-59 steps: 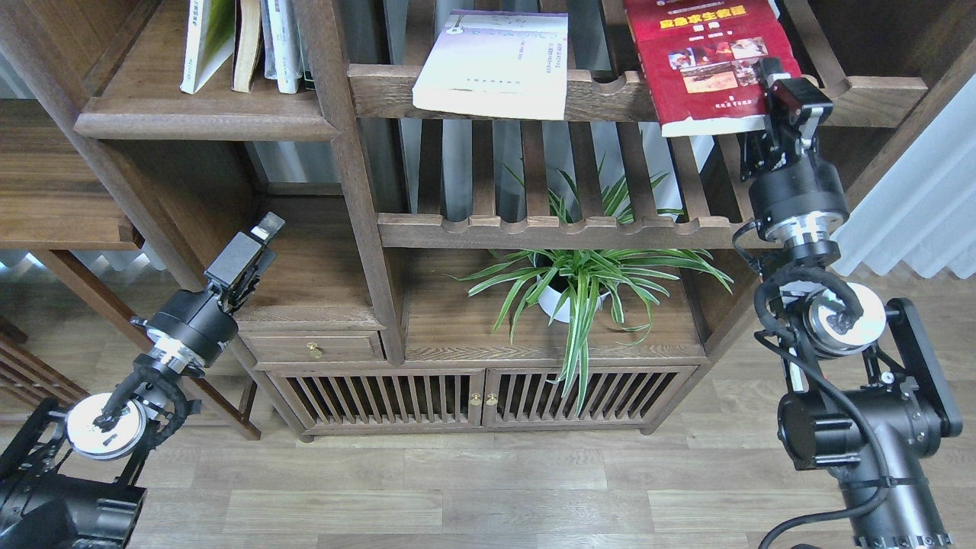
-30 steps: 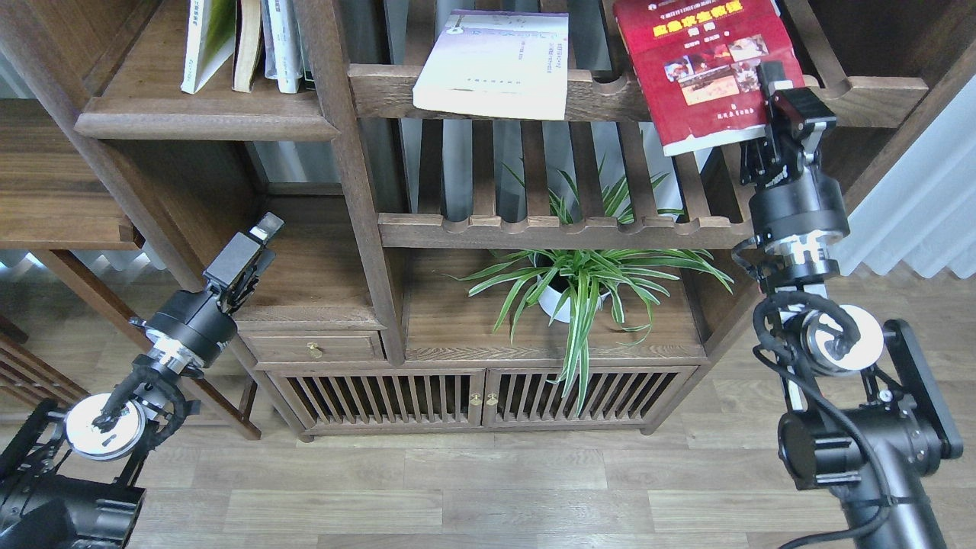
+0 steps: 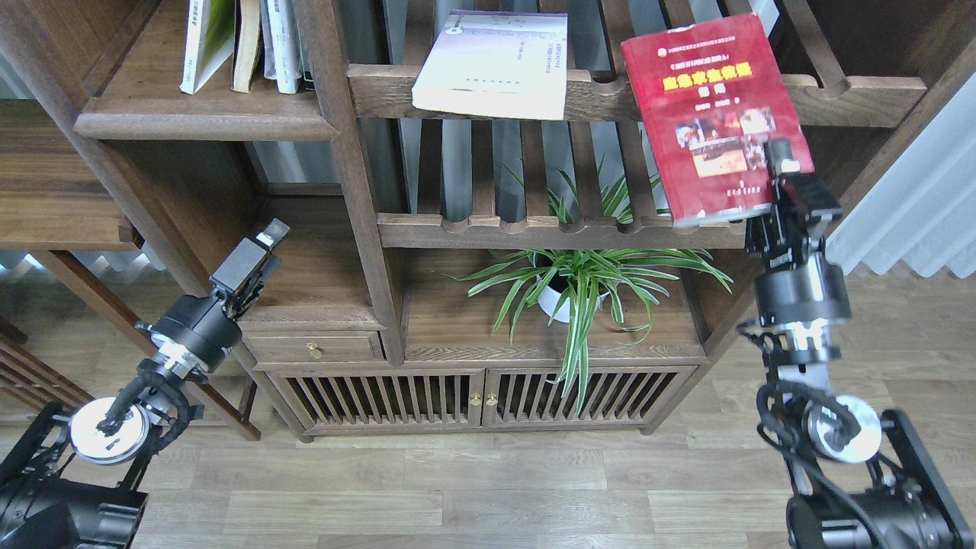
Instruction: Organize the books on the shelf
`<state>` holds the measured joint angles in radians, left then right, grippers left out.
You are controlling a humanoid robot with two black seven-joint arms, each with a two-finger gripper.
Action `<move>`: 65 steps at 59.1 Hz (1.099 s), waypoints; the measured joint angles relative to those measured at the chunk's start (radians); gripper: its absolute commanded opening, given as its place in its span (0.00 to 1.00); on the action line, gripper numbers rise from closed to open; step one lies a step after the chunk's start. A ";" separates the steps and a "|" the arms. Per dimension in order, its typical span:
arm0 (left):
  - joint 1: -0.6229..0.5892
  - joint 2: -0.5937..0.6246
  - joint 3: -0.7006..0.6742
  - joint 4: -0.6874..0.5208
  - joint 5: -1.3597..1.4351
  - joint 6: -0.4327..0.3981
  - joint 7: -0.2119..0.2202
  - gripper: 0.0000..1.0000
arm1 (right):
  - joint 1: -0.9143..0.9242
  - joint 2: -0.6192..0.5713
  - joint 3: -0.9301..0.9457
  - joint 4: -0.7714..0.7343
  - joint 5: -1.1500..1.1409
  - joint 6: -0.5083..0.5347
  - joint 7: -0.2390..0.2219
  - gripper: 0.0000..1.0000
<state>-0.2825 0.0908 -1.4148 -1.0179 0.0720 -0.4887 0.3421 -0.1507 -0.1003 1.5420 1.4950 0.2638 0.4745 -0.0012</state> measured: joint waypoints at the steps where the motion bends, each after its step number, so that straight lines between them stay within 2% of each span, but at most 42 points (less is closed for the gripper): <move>1: 0.000 0.000 0.000 0.002 0.000 0.000 0.000 0.99 | -0.010 -0.001 -0.007 0.000 0.000 0.005 -0.002 0.05; 17: 0.040 -0.004 0.034 0.008 -0.020 0.000 0.000 0.99 | -0.106 0.002 -0.114 -0.002 -0.002 0.014 -0.003 0.05; 41: 0.113 -0.021 0.207 -0.021 -0.225 0.000 -0.014 0.99 | -0.171 0.006 -0.234 -0.002 -0.008 0.014 -0.008 0.05; 52: 0.099 -0.029 0.252 -0.089 -0.367 0.000 -0.017 0.99 | -0.171 0.007 -0.279 -0.009 -0.011 0.014 -0.040 0.05; 65: 0.090 -0.084 0.312 -0.124 -0.396 0.000 -0.052 0.99 | -0.166 0.008 -0.335 -0.017 -0.009 0.014 -0.067 0.05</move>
<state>-0.1924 0.0067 -1.1030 -1.1422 -0.3243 -0.4887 0.2901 -0.3165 -0.0925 1.2067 1.4777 0.2553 0.4887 -0.0681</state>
